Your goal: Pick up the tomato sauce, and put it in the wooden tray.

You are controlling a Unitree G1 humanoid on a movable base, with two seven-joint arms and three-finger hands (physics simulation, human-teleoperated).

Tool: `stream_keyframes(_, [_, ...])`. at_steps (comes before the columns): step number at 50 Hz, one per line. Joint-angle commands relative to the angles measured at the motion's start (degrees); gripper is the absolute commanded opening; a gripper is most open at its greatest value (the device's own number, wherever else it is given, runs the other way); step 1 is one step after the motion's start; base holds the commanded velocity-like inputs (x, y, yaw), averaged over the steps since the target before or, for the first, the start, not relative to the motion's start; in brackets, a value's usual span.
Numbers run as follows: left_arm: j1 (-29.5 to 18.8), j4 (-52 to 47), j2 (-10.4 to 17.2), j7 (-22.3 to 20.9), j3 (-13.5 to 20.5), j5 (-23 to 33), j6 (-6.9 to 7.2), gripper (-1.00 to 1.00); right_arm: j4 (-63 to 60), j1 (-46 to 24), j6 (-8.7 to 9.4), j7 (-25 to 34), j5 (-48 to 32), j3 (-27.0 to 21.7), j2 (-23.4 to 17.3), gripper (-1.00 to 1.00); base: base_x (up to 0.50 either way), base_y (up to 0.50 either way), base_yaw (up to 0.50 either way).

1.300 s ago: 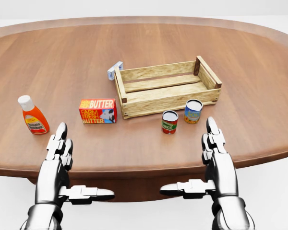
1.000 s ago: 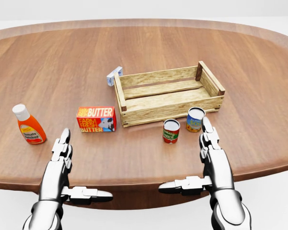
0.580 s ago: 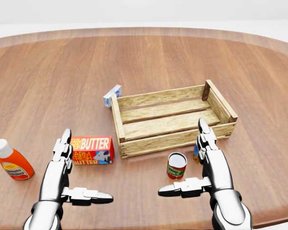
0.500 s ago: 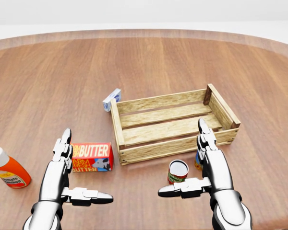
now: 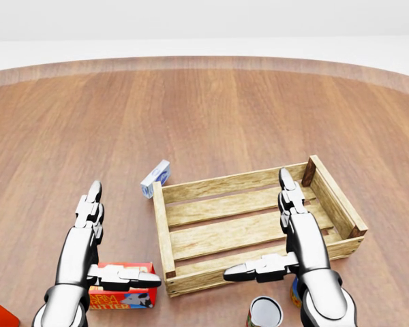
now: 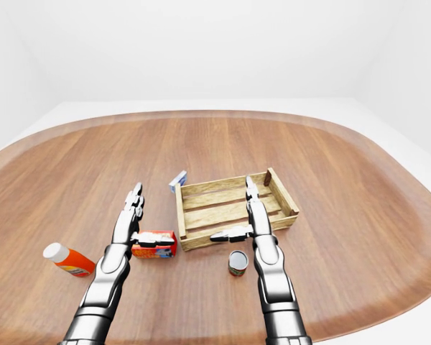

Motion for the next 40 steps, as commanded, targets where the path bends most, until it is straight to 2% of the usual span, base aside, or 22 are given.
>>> stream_keyframes(1, [0.41, 0.20, 0.02, 0.06, 0.04, 0.05, 0.00, 1.00, 0.33, 0.32, 0.00, 0.05, -0.79, 0.23, 0.03, 1.00, 0.50, 0.00, 0.00])
stream_keyframes(14, [0.22, 0.25, 0.07, 0.24, 0.13, 0.02, 0.00, 1.00, 0.47, 0.44, 0.00, -0.29, -1.59, 0.38, 0.09, 1.00, 0.50, 0.00, 0.00])
stream_keyframes(16, [0.21, 0.23, 0.08, 0.37, 0.12, 0.13, 0.00, 1.00, -3.89, 3.29, -4.70, 2.42, 0.61, 0.94, 0.40, 1.00, 0.50, 0.00, 0.00])
stream_keyframes(17, [0.20, 0.25, 0.08, 0.41, 0.14, 0.11, 0.00, 1.00, -4.65, 3.21, -2.60, 2.00, -0.17, 1.09, 0.43, 1.00, 0.00, 0.00, 0.00])
stream_keyframes(18, [0.16, 0.30, 0.10, 0.44, 0.17, 0.09, 0.00, 1.00, -4.58, 2.48, -1.38, 2.20, 0.16, 0.73, 0.35, 1.00, 0.00, 0.00, 0.00])
stream_keyframes(20, [0.11, 0.35, 0.13, 0.50, 0.23, 0.06, 0.00, 1.00, -7.63, 2.55, 0.00, 3.03, 1.44, 0.24, 0.24, 1.00, 0.00, 0.00, 0.00])
stream_keyframes(22, [0.06, 0.34, 0.16, 0.52, 0.29, -0.04, 0.00, 1.00, -10.59, 2.10, 0.00, 2.37, -0.86, 0.54, -0.31, 1.00, 0.00, 0.00, 0.00])
stream_keyframes(25, [0.02, 0.45, 0.18, 0.58, 0.31, -0.08, 0.00, 1.00, -18.73, 1.24, 0.00, 5.32, 1.06, -0.06, -0.66, 1.00, 0.00, 0.00, 0.00])
stream_keyframes(27, [0.10, 0.23, 0.17, 0.67, 0.26, 0.03, 0.00, 1.00, -21.82, -0.37, 0.00, 4.80, -3.59, 0.60, -1.70, 1.00, 0.00, 0.00, 0.00])
stream_keyframes(30, [0.01, 0.33, 0.17, 0.81, 0.27, 0.12, 0.00, 1.00, -27.89, -2.98, 0.00, 7.86, -7.01, 0.82, -2.76, 1.00, 0.00, 0.00, 0.00])
stream_keyframes(40, [0.06, -0.04, 0.20, 0.94, 0.34, 0.07, 0.00, 1.00, -32.47, -3.70, 0.00, 13.29, -16.52, 0.85, -3.29, 1.00, 0.00, 0.00, 0.00])
